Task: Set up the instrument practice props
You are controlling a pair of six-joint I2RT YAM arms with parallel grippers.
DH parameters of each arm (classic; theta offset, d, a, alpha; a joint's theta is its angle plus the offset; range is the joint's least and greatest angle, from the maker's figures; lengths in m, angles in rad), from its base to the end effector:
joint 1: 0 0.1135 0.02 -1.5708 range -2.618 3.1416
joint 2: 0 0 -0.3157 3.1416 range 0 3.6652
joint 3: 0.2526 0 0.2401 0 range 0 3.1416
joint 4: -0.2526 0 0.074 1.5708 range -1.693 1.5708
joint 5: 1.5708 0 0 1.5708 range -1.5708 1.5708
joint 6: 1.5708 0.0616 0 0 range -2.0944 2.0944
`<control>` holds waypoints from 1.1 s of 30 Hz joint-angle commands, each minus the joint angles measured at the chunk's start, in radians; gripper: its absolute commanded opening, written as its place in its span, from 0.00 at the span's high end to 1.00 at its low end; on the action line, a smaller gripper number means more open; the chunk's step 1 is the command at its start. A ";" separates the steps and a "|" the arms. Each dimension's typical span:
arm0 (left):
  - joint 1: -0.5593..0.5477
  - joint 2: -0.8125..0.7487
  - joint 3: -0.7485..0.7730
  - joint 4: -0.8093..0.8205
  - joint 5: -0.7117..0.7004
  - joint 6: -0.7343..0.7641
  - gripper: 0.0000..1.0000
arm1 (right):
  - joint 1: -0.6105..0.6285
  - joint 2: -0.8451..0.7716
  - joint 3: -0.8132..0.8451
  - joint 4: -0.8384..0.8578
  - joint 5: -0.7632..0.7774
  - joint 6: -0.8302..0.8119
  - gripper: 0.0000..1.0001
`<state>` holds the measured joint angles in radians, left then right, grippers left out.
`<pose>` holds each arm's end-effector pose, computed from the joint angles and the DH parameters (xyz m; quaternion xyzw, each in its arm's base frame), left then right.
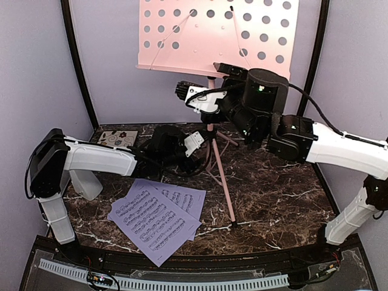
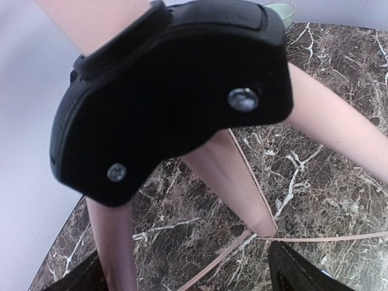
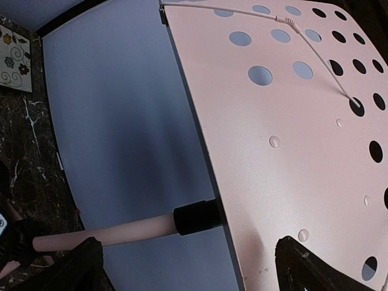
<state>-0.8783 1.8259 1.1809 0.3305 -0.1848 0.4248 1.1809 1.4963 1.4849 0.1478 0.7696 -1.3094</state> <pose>0.2957 -0.3387 0.2855 0.4455 0.6735 -0.0588 0.5869 0.1715 0.3045 0.5018 -0.4867 0.4629 -0.2911 0.6813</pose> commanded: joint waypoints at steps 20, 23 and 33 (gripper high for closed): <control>0.151 -0.251 -0.089 -0.278 0.357 -0.217 0.14 | 0.075 -0.261 -0.456 -0.385 -0.344 1.188 0.03; 0.195 -0.209 -0.018 -0.360 0.415 -0.220 0.14 | -0.014 -0.273 -0.530 -0.353 -0.449 1.322 0.04; 0.285 -0.053 0.141 -0.470 0.576 -0.163 0.20 | -0.225 -0.141 -0.504 -0.330 -0.677 1.506 0.10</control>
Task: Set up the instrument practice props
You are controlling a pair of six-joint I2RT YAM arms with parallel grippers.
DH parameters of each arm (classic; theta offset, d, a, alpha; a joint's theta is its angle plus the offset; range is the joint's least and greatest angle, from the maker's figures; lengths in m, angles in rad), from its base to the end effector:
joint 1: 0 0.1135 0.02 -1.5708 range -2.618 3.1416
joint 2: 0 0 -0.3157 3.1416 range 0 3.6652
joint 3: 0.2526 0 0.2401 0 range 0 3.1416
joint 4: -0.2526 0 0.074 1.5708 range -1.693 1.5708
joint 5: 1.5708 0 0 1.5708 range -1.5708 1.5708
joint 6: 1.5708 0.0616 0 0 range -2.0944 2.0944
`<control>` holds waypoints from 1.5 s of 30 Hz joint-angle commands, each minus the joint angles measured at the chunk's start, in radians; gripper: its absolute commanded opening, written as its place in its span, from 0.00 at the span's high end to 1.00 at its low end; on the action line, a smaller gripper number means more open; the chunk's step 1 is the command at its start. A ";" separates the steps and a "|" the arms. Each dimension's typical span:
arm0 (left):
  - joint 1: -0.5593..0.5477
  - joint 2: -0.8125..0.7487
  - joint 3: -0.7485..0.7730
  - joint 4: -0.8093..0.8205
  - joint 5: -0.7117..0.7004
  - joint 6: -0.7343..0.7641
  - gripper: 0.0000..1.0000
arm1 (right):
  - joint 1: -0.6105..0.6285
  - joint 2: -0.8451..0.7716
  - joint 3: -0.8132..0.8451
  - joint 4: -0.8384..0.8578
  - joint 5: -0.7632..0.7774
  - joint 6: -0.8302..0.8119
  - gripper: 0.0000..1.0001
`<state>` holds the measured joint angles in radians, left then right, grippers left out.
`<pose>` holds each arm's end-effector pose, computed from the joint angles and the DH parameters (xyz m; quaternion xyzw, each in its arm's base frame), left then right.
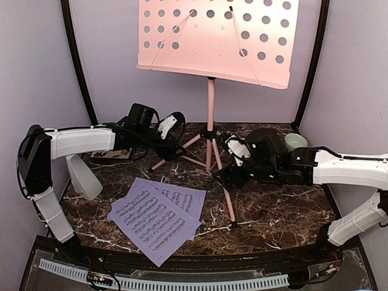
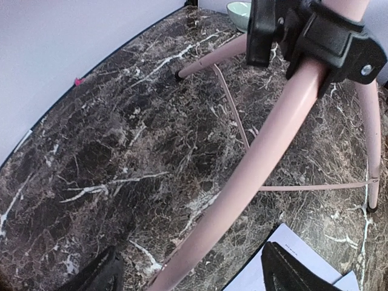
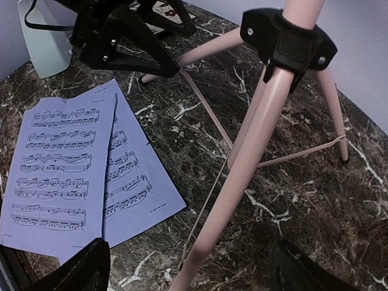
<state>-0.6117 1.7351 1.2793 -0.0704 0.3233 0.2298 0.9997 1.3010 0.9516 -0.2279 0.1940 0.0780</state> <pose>0.3337 -0.2580 0.3100 0.4227 0.7480 -0.2304 0.4569 0.1654 0.2354 0.3212 -0.3478 0.8042 0.1703 0.4508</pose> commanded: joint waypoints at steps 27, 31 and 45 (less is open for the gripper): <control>0.038 0.143 0.005 0.276 -0.078 -0.013 0.85 | -0.125 0.382 0.304 0.055 0.175 0.019 1.00; 0.045 0.183 0.054 0.289 -0.128 0.012 0.94 | -0.147 0.402 0.321 0.114 0.192 -0.050 1.00; 0.083 0.306 0.229 0.274 -0.210 0.054 0.97 | -0.275 0.506 0.398 0.203 0.075 -0.132 1.00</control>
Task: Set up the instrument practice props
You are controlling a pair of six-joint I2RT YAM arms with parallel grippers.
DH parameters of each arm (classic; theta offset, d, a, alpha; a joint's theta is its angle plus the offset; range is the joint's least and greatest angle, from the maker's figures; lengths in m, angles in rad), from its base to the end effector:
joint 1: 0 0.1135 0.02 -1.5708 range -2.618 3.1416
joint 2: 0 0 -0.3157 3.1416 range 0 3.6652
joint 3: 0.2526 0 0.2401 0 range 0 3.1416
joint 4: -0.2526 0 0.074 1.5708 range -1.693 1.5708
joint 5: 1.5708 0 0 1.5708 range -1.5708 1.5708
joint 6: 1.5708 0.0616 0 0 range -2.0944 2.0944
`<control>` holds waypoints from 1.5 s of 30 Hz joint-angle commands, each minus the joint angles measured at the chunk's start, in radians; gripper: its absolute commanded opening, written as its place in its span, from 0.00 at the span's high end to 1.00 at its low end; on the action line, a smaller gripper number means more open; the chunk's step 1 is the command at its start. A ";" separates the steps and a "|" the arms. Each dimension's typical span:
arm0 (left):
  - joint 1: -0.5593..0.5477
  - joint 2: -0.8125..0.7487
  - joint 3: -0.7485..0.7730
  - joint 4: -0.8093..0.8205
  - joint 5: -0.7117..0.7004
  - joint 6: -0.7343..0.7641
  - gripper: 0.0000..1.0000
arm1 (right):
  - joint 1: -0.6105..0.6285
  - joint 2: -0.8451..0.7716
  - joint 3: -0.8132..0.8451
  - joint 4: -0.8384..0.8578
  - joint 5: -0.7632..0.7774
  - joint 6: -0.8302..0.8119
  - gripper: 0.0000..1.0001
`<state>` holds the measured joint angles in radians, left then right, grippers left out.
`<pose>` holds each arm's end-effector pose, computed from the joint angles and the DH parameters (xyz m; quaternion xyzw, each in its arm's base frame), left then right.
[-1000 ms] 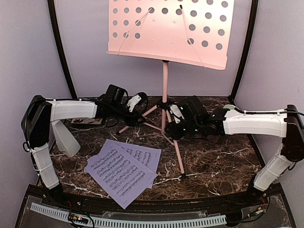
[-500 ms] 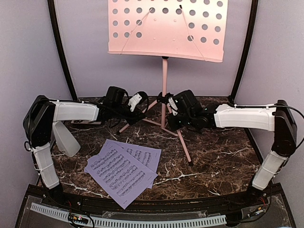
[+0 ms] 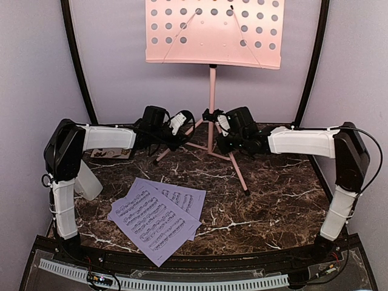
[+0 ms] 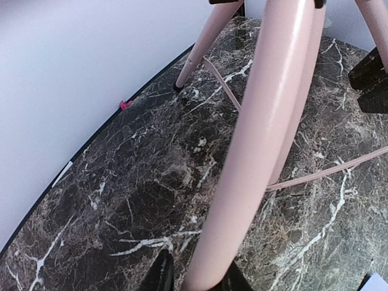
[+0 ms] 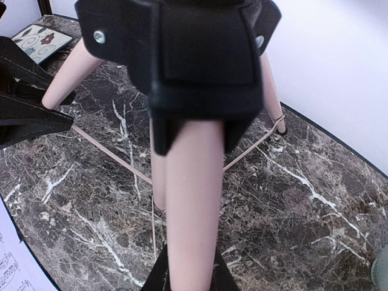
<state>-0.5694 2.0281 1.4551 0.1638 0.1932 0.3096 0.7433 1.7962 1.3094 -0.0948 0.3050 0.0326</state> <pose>0.4237 -0.2853 0.2676 0.4020 0.7305 -0.1507 0.5311 0.3328 0.2808 0.2926 -0.2351 0.8407 0.0537 0.4849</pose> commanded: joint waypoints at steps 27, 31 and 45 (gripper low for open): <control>0.012 -0.234 -0.143 -0.020 0.016 -0.255 0.02 | -0.017 -0.321 -0.148 0.001 -0.210 -0.033 0.00; 0.008 -0.293 -0.161 -0.185 0.002 -0.316 0.03 | -0.016 -0.397 -0.213 -0.062 -0.285 -0.004 0.00; -0.125 -0.640 -0.537 -0.547 -0.045 -0.667 0.12 | 0.132 -0.484 -0.372 -0.121 -0.417 0.108 0.09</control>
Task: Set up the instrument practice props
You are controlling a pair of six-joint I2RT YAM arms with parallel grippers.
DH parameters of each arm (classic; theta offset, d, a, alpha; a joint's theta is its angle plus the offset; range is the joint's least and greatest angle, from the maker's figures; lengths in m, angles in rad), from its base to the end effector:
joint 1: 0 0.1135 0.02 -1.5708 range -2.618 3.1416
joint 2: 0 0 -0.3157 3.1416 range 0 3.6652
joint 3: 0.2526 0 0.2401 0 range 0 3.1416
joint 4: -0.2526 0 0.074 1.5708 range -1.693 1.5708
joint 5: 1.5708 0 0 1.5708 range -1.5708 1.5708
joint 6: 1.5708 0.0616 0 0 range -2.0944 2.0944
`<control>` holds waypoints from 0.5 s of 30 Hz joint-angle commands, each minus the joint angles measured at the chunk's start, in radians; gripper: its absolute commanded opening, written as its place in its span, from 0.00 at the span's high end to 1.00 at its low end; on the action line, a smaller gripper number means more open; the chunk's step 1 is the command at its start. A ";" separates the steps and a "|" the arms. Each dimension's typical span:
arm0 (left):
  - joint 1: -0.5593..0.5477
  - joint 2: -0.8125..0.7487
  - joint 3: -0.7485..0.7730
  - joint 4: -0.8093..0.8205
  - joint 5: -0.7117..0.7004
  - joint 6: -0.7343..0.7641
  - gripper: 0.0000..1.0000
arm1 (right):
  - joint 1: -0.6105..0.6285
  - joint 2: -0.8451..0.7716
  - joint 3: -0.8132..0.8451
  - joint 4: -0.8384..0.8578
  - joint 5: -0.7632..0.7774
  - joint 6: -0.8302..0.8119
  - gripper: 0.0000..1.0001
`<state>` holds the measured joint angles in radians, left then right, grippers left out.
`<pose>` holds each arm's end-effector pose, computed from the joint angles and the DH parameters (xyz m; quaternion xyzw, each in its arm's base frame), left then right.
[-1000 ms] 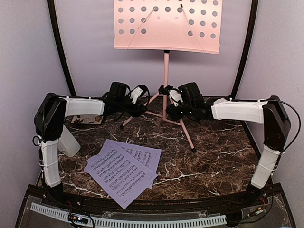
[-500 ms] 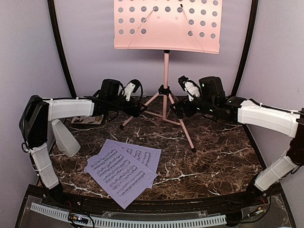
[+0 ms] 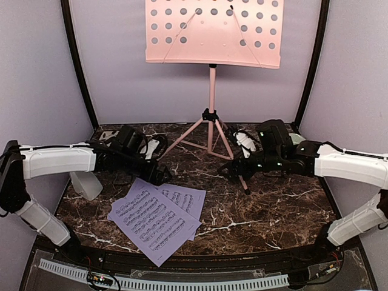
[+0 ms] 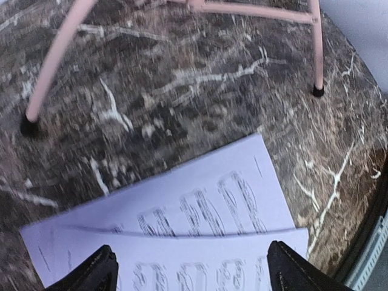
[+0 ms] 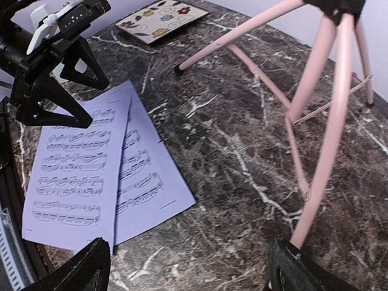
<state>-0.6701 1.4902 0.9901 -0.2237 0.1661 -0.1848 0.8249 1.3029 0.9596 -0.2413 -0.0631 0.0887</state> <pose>0.2510 -0.2119 0.2801 0.2514 0.8737 -0.2386 0.3413 0.1930 0.2146 0.3214 -0.3307 0.8161 0.2336 0.4124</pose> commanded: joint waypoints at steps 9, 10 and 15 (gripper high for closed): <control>-0.025 -0.275 -0.256 -0.269 -0.027 -0.426 0.14 | 0.162 0.216 0.042 0.066 -0.075 0.080 0.13; -0.025 -0.268 -0.263 -0.281 -0.028 -0.435 0.14 | 0.166 0.243 0.063 0.062 -0.078 0.080 0.14; -0.014 -0.182 -0.278 -0.279 0.014 -0.454 0.15 | 0.172 0.397 0.169 0.058 -0.131 0.087 0.16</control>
<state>-0.6952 1.2556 0.7330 -0.4702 0.1581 -0.5858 0.9882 1.6306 1.0386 -0.2180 -0.1429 0.1596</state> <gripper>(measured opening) 0.852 0.851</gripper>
